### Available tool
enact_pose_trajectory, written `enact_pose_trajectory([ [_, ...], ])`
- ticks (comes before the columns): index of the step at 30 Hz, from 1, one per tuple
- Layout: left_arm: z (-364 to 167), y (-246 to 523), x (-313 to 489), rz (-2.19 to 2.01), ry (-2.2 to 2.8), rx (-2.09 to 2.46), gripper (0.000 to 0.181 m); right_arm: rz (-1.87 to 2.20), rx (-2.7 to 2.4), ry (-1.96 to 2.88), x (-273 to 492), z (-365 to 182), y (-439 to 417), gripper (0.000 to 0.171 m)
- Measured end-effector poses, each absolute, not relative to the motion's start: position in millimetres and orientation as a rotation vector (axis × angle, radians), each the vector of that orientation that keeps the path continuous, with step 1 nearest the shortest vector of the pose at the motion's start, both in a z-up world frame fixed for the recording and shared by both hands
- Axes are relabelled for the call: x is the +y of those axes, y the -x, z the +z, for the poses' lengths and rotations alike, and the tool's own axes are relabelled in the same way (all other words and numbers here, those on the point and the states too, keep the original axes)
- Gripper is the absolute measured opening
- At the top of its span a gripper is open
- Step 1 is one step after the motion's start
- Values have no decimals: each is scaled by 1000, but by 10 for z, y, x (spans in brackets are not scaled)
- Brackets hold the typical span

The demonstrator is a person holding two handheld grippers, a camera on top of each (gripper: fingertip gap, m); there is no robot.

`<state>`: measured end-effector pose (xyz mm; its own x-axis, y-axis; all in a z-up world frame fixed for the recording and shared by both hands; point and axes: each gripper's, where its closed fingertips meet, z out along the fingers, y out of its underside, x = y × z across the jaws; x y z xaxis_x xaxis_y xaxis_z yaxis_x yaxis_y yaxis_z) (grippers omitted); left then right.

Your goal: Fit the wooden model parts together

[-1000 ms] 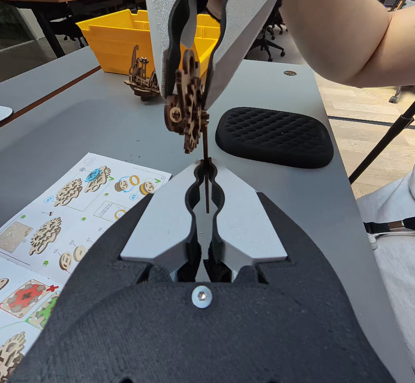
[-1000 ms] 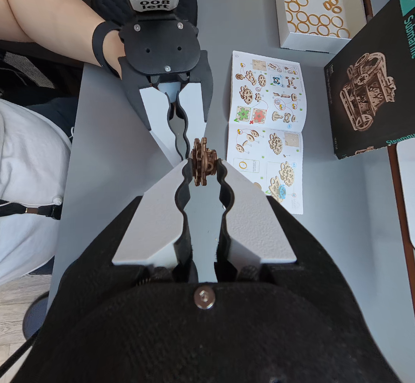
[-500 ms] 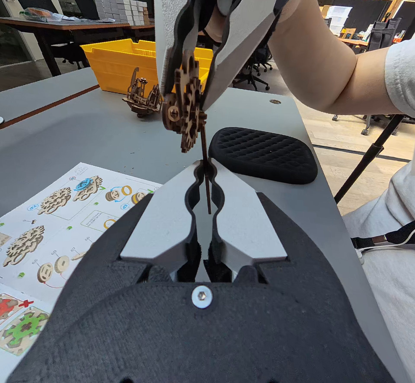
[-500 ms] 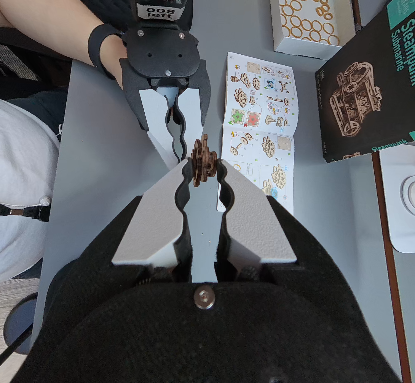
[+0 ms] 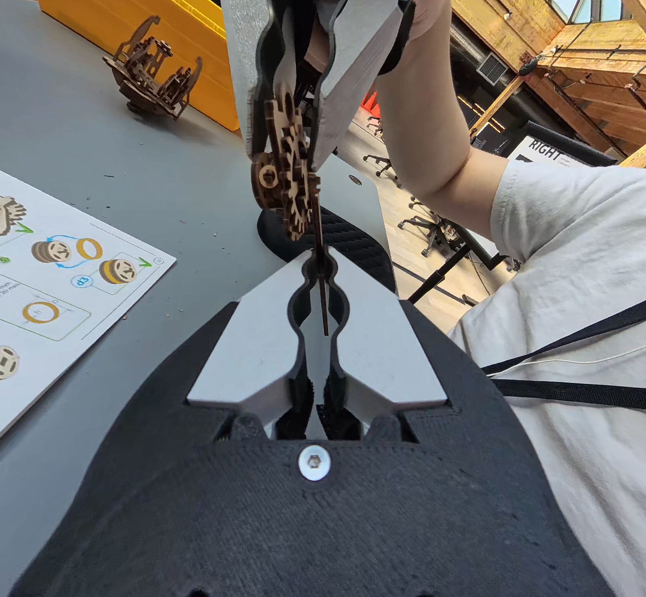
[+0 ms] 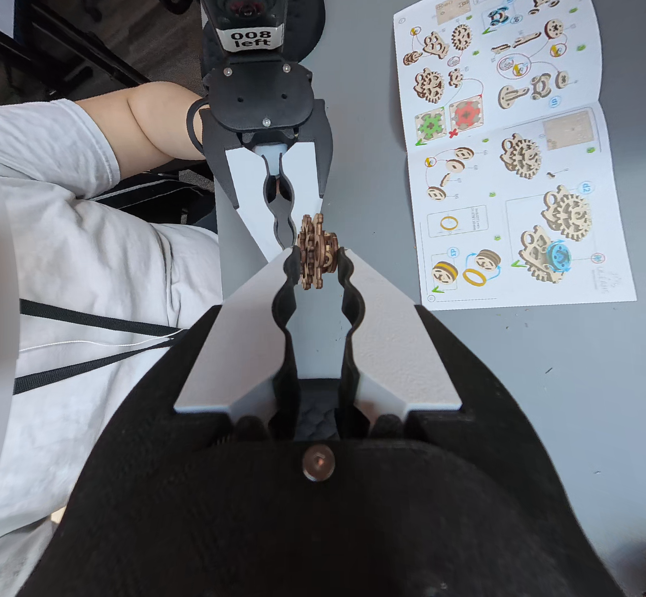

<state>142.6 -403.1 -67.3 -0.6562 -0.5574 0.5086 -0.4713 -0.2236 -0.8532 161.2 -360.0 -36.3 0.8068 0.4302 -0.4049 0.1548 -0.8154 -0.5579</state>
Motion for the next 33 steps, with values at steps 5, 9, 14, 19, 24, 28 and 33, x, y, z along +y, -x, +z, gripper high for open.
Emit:
enact_pose_trajectory([
  [5, -849, -1474, -3948, -1794, 1166, 1991, 0, 530, -609, 2472, -3576, -450, -1600, 21],
  [9, -866, -1499, -3891, -1603, 967, 1994, 0, 295, -783, 2405, -3560, -397, -1510, 21],
  [14, -893, -1416, -3986, -1710, 1068, 2065, 0, 480, -666, 2467, -3600, -481, -1518, 20],
  [19, -908, -1379, -4082, -1822, 1174, 2105, 0, 743, -530, 2541, -3657, -557, -1523, 21],
  [24, -960, -1369, -4077, -1859, 1243, 2121, 0, 791, -499, 2562, -3651, -634, -1535, 21],
  [28, -936, -1370, -4050, -1892, 1247, 2107, 0, 778, -532, 2529, -3629, -609, -1538, 21],
  [33, -917, -1374, -4007, -1873, 1222, 2086, 0, 710, -622, 2502, -3650, -587, -1536, 21],
])
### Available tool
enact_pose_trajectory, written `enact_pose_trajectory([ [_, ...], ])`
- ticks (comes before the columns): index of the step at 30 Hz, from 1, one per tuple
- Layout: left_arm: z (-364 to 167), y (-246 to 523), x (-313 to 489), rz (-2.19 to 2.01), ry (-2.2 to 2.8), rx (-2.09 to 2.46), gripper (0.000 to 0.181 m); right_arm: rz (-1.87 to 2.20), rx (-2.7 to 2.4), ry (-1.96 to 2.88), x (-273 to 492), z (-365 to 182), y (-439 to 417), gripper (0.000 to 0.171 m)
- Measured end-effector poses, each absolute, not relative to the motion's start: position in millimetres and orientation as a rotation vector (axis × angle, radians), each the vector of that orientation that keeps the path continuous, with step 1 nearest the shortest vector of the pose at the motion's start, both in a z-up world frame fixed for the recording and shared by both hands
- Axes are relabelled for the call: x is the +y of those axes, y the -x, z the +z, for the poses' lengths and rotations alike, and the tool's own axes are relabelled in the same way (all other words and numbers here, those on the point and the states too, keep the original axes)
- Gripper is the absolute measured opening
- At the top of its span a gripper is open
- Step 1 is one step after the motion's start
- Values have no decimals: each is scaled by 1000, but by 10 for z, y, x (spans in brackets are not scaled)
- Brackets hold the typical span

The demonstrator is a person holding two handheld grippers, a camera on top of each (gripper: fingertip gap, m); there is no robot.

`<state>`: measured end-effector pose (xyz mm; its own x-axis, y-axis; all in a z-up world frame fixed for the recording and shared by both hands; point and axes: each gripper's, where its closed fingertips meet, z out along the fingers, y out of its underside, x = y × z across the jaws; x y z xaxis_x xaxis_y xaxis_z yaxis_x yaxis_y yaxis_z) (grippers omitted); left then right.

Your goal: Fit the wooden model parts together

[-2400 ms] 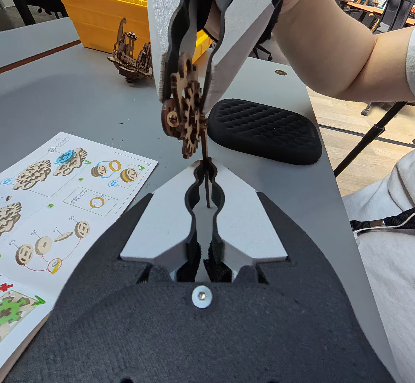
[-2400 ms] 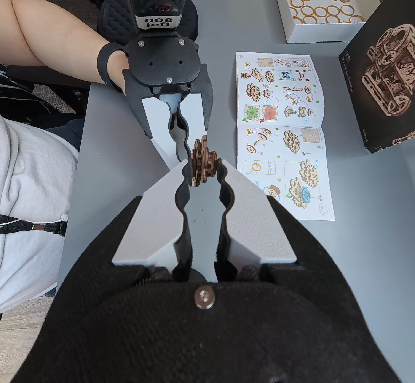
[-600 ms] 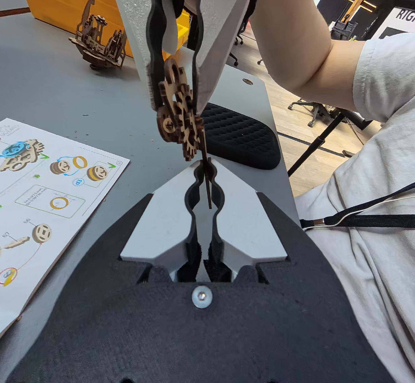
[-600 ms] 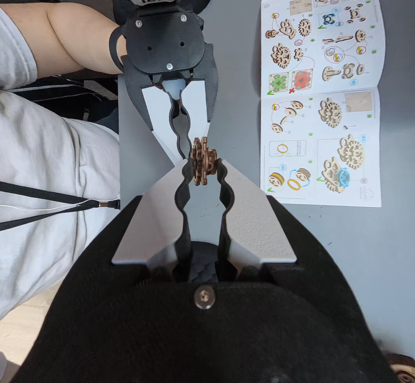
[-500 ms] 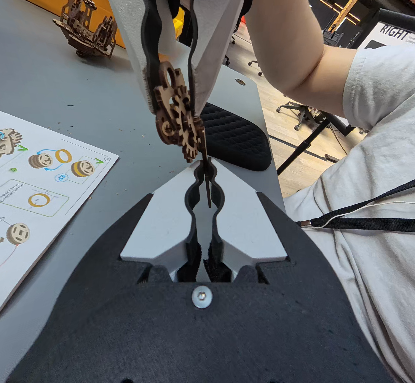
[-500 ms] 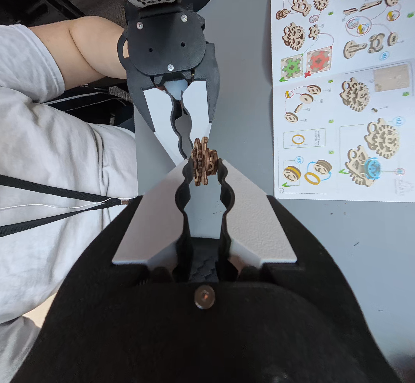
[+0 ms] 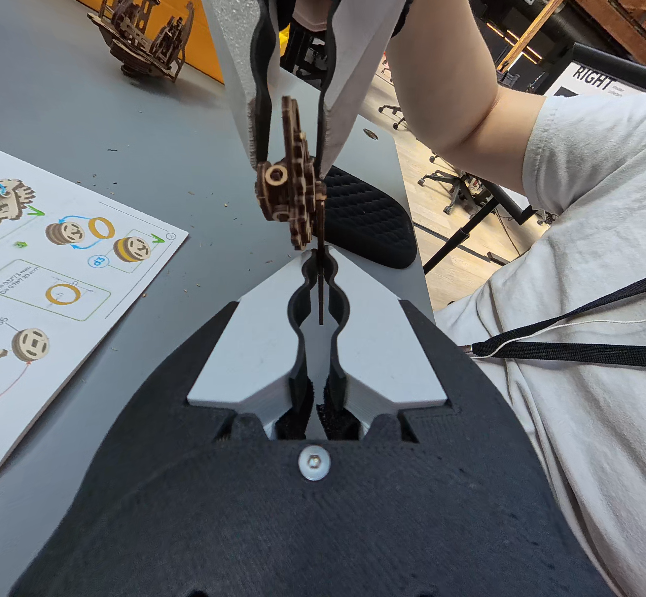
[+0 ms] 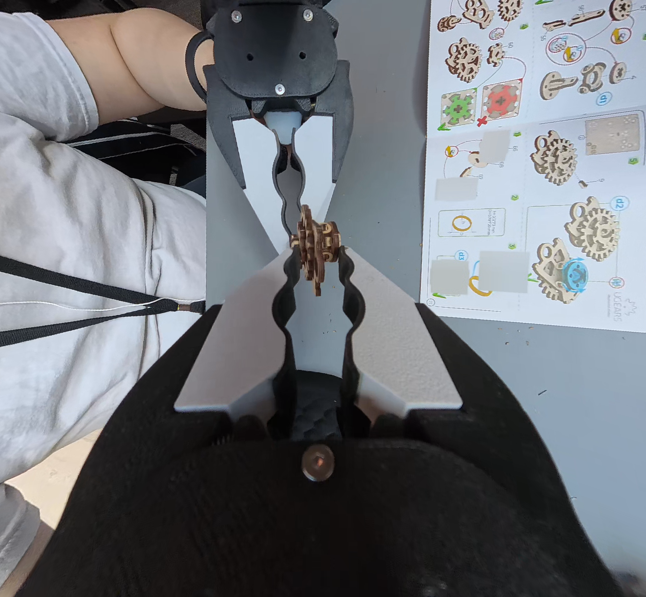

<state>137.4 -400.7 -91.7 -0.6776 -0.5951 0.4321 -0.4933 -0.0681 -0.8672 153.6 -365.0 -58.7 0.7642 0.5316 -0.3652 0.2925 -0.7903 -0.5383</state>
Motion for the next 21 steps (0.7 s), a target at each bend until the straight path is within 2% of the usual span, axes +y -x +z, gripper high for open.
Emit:
enact_pose_trajectory([
  [7, -948, -1389, -3990, -1843, 1237, 2087, 0, 683, -629, 2508, -3666, -604, -1550, 21],
  [21, -1061, -1483, -3914, -1545, 1148, 2086, 0, 219, -888, 2735, -3711, -643, -1656, 21],
])
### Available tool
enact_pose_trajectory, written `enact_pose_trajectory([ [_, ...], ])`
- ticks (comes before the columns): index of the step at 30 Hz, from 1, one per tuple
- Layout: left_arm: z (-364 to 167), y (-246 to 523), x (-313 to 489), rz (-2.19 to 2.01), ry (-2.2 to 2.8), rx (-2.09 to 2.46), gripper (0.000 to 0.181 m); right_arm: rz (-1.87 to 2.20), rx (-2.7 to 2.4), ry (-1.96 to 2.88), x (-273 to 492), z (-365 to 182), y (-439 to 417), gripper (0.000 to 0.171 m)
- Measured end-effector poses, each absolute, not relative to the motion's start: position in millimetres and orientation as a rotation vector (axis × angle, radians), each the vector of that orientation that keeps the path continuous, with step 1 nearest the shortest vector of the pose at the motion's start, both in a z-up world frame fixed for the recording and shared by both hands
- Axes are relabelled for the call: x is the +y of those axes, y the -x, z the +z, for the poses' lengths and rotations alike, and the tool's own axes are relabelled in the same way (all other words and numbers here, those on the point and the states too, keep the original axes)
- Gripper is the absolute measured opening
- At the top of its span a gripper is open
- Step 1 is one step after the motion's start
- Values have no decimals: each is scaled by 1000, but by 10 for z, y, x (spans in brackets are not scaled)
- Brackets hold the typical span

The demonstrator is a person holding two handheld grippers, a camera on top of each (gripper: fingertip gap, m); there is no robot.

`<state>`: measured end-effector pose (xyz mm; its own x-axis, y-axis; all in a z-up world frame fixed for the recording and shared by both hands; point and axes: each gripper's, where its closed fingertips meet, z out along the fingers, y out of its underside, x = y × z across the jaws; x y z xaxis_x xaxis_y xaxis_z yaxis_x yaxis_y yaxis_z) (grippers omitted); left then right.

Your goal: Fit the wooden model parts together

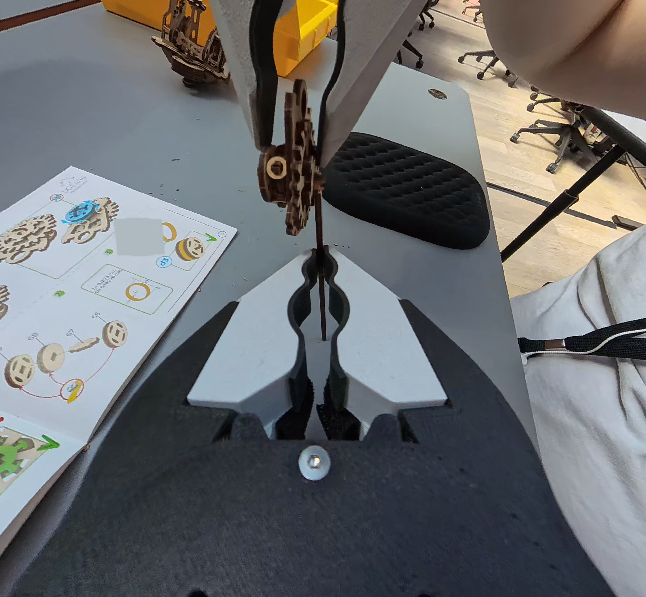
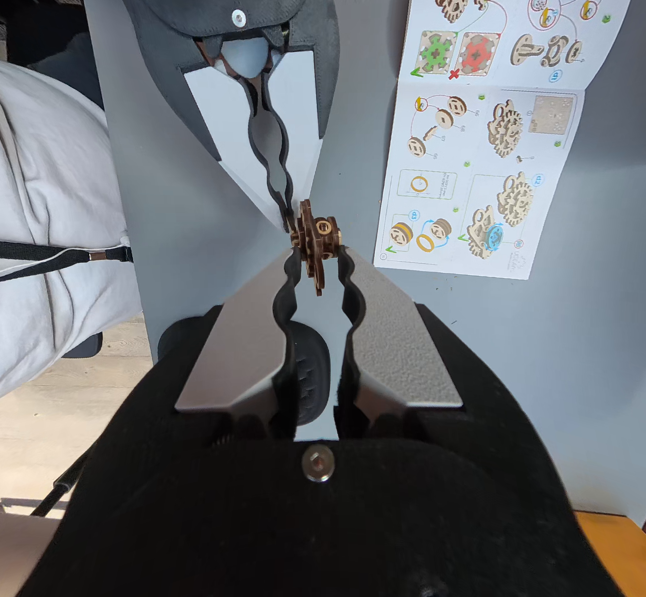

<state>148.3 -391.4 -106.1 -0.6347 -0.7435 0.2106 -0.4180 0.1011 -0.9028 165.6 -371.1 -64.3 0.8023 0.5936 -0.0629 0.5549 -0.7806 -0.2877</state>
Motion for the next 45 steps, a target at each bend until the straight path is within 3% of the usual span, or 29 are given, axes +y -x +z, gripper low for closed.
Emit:
enact_pose_trajectory([
  [12, -1027, -1522, -3886, -1491, 1043, 2016, 0, -107, -1042, 2931, -3675, -579, -1629, 21],
  [45, -1101, -1603, -3936, -1441, 1036, 2019, 0, -278, -1095, 3065, -3717, -539, -1665, 21],
])
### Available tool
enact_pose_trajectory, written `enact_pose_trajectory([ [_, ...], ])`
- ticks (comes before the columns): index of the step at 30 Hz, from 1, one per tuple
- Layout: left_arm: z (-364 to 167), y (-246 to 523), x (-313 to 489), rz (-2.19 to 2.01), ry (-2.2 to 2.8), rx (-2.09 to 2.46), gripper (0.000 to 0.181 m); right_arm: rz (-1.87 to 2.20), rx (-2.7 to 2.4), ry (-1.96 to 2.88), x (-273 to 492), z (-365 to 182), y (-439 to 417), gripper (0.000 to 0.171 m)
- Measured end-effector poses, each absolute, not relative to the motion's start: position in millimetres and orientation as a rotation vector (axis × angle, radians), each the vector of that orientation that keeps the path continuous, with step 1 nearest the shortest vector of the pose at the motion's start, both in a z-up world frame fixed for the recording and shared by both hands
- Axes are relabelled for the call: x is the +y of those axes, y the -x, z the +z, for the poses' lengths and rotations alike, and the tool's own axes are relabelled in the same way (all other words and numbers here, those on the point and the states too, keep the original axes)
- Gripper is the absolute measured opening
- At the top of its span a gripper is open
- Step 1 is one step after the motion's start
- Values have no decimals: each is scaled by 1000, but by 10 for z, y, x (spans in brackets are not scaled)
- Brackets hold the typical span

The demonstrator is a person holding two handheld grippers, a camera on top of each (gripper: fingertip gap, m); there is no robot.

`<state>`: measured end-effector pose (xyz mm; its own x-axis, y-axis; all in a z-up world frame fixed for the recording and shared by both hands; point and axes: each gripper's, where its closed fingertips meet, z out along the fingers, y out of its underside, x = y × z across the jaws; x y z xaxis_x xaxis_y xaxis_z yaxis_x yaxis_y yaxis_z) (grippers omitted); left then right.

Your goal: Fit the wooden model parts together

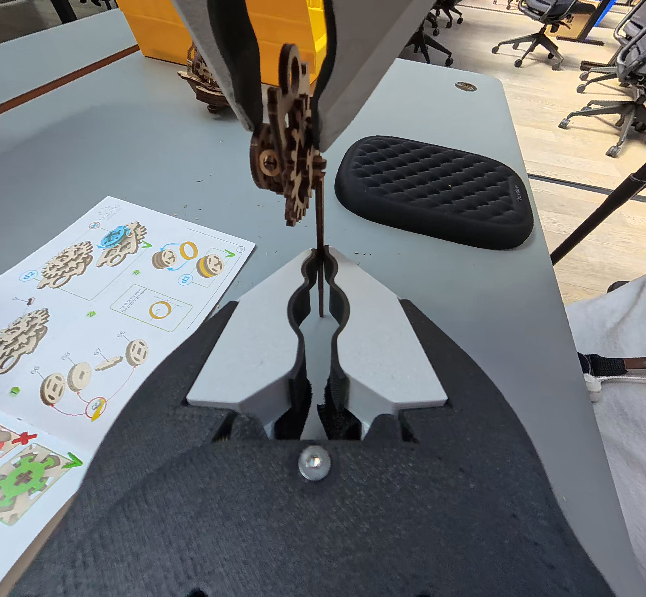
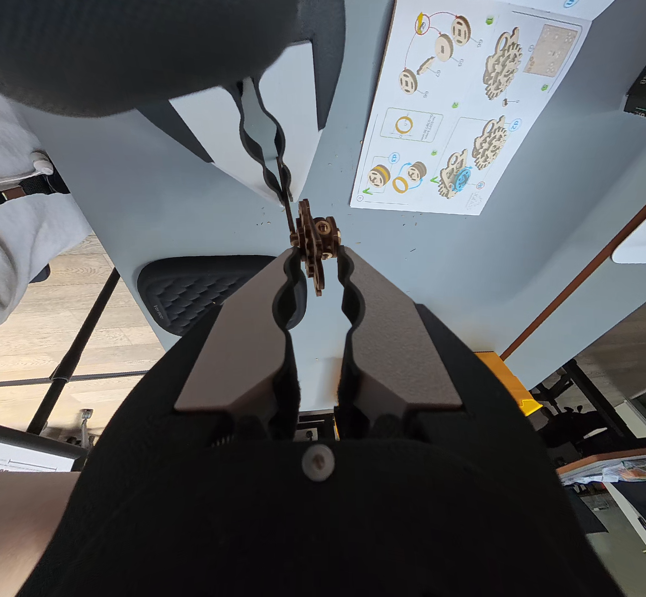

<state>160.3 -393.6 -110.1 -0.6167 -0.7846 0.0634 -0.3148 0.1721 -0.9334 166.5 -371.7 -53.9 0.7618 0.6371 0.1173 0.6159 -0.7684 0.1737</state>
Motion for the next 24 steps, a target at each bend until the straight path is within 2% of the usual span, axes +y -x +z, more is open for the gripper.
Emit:
enact_pose_trajectory([
  [11, -925, -1656, -3951, -1473, 1002, 1977, 0, 292, 1004, -2853, -3715, -363, -1699, 20],
  [16, -1102, -1692, -3947, -1450, 1061, 2024, 0, 296, 965, -2809, -3771, -569, -1803, 21],
  [24, -954, -1674, -3944, -1456, 1002, 1979, 0, 264, 998, -2864, -3743, -410, -1735, 20],
])
